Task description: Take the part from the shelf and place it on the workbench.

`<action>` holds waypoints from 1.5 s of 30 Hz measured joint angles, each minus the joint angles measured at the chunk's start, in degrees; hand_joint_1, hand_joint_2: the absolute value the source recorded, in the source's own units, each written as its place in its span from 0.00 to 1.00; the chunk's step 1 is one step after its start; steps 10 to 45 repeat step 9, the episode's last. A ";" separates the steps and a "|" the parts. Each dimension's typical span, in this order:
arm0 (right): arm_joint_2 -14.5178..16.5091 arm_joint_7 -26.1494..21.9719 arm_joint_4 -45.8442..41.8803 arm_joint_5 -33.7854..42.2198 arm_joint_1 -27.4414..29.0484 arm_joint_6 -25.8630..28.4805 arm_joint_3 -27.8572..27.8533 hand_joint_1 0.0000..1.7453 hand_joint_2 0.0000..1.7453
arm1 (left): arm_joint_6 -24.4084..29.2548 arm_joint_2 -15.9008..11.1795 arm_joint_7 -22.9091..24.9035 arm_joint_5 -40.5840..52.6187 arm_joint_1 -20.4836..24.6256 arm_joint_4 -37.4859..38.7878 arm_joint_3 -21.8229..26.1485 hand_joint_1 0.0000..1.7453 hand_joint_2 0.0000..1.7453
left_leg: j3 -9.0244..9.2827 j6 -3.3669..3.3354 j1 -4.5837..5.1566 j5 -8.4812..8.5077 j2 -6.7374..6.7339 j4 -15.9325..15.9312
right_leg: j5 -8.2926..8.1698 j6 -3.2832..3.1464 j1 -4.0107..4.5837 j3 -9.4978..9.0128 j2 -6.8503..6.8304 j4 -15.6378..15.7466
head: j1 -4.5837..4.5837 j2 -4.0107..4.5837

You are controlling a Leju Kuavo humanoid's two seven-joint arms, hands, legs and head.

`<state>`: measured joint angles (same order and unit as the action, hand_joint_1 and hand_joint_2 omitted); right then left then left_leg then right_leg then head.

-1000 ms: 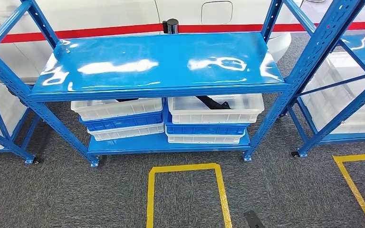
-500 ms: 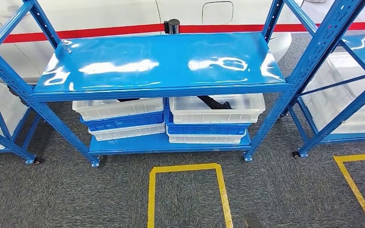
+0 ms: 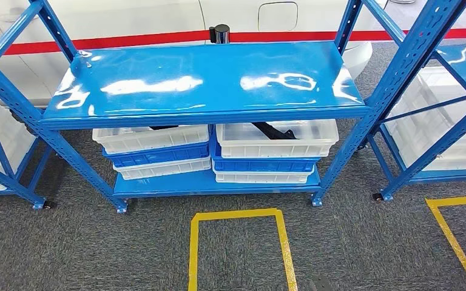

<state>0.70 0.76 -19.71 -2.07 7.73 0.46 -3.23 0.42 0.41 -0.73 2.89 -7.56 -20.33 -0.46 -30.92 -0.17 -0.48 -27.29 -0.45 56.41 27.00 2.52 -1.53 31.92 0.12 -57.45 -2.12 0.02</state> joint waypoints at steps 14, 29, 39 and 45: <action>-0.16 -0.55 -0.85 2.02 0.69 -0.43 1.68 0.00 0.00 | -0.07 -0.25 0.51 -2.91 -0.63 -0.90 0.00 0.00 0.00 | 0.01 0.00 0.00 -0.01 0.00 0.00 | 0.00 0.00 0.00 -0.01 -0.01 0.00 | 0.00 0.00; -0.16 -0.55 -0.85 2.02 0.69 -0.43 1.68 0.00 0.00 | -0.07 -0.25 0.51 -2.91 -0.63 -0.90 0.00 0.00 0.00 | 0.01 0.00 0.00 -0.01 0.00 0.00 | 0.00 0.00 0.00 -0.01 -0.01 0.00 | 0.00 0.00; -0.16 -0.55 -0.85 2.02 0.69 -0.43 1.68 0.00 0.00 | -0.07 -0.25 0.51 -2.91 -0.63 -0.90 0.00 0.00 0.00 | 0.01 0.00 0.00 -0.01 0.00 0.00 | 0.00 0.00 0.00 -0.01 -0.01 0.00 | 0.00 0.00; -0.16 -0.55 -0.85 2.02 0.69 -0.43 1.68 0.00 0.00 | -0.07 -0.25 0.51 -2.91 -0.63 -0.90 0.00 0.00 0.00 | 0.01 0.00 0.00 -0.01 0.00 0.00 | 0.00 0.00 0.00 -0.01 -0.01 0.00 | 0.00 0.00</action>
